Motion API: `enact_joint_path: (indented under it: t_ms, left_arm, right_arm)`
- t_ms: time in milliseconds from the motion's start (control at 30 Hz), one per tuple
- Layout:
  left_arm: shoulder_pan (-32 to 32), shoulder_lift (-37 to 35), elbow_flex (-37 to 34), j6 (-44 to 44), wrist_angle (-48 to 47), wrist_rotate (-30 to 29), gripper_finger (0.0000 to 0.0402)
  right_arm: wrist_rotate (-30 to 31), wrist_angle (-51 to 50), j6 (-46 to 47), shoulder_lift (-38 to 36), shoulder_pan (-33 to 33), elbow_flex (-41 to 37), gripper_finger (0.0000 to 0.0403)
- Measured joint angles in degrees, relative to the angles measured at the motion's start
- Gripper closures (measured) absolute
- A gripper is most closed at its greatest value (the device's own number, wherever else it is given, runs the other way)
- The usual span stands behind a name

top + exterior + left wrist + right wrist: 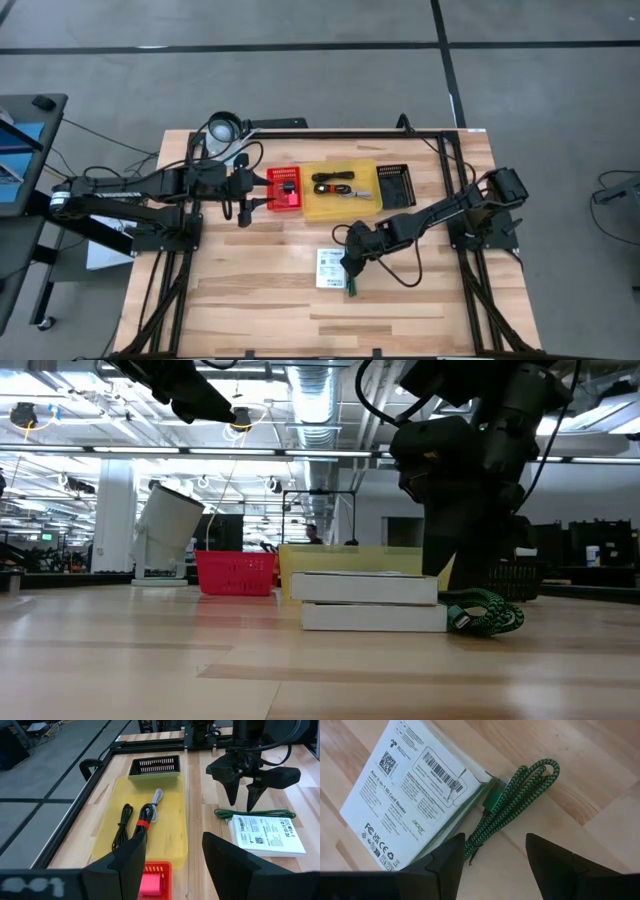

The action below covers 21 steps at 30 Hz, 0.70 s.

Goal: Pick and place items into bin
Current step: Put the green charger cable into the yellow bin

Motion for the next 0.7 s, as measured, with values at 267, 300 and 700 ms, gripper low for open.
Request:
enact_joint_path:
  t_ms: [267,300,700]
  left_arm:
    - [0.0,0.0,0.0,0.0,0.0,0.0,0.0214]
    - [0.0,0.0,0.0,0.0,0.0,0.0,0.0214]
    - [0.0,0.0,0.0,0.0,0.0,0.0,0.0214]
  right_arm:
    - [0.0,0.0,0.4,0.0,0.0,0.0,0.0198]
    - [0.0,0.0,0.5,0.0,0.0,0.0,0.0198]
    - [1.5,1.0,1.5,0.0,0.1,0.0,0.0198]
